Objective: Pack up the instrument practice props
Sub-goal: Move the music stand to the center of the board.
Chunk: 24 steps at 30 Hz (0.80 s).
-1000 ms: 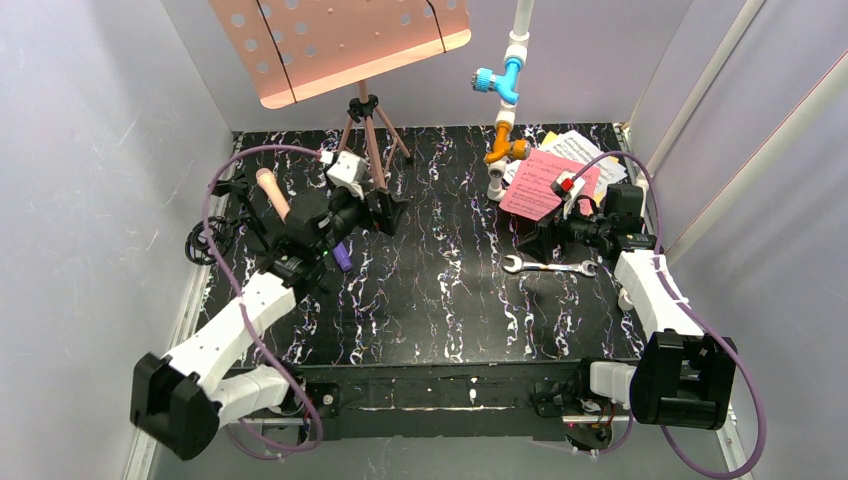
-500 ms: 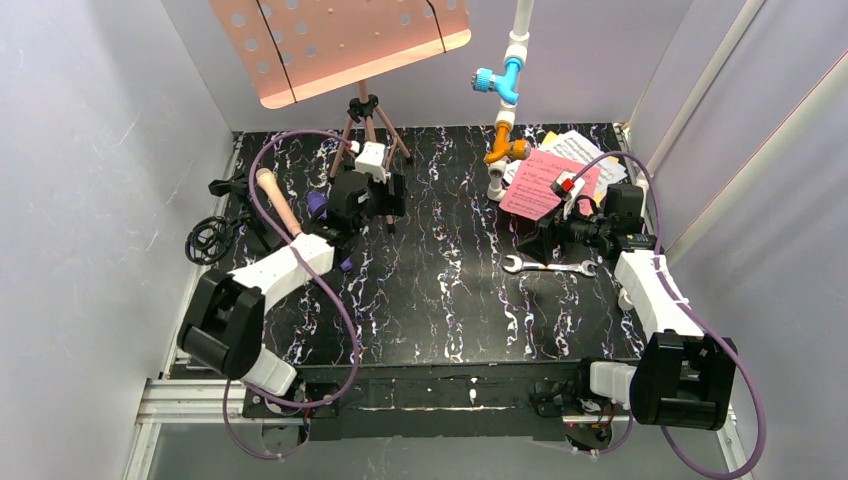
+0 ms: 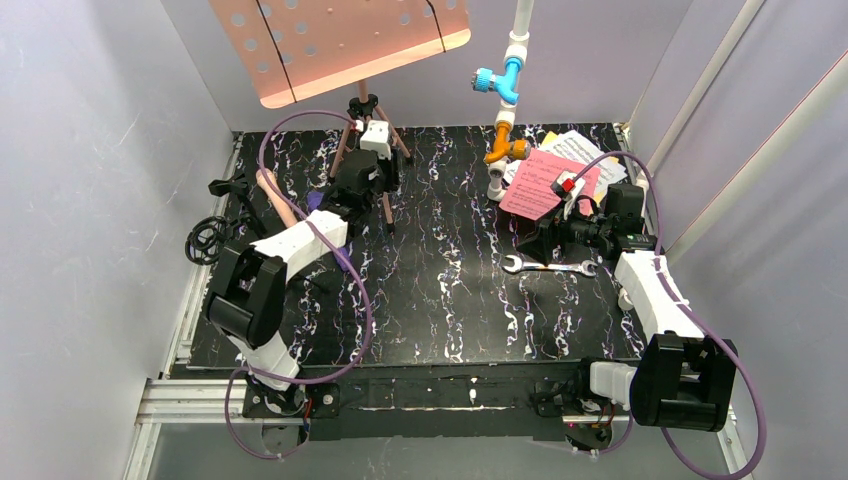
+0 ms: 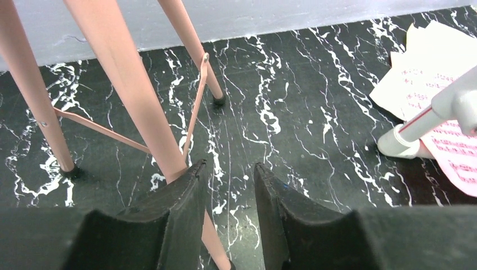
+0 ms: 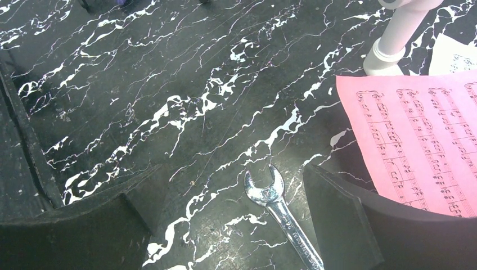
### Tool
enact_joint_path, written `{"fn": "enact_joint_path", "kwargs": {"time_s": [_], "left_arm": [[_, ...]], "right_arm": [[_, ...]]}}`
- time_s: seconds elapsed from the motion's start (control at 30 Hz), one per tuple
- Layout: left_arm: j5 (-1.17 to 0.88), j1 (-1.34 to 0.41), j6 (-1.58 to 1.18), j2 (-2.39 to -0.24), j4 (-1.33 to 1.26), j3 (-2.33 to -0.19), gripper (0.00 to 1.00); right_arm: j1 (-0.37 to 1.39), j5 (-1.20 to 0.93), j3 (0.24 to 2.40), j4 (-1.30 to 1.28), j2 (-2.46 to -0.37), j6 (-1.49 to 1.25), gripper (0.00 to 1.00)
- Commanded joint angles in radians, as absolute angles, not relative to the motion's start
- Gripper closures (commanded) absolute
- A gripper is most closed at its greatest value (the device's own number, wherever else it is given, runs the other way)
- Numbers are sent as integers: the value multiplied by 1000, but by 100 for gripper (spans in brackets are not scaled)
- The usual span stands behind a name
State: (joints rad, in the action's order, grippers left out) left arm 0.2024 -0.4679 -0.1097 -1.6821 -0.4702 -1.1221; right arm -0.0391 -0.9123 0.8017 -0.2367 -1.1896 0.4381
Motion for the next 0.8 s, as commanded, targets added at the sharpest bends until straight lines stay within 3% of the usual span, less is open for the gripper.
{"fn": "enact_joint_path", "kwargs": {"time_s": [0.0,0.27,0.77], "left_arm": [[250,-455,-83,-1691,-491,-1184,69],[229,-446,-38,-1670,-477,-1172,100],[203,-463,-91,-1370,-414,-961,100]], "right_arm": [[-43,-936,802,-221,-1163,439,2],[-43,-934,802,-222,-1165,440,2],[-44,-932,802,-224,-1170,443,2]]}}
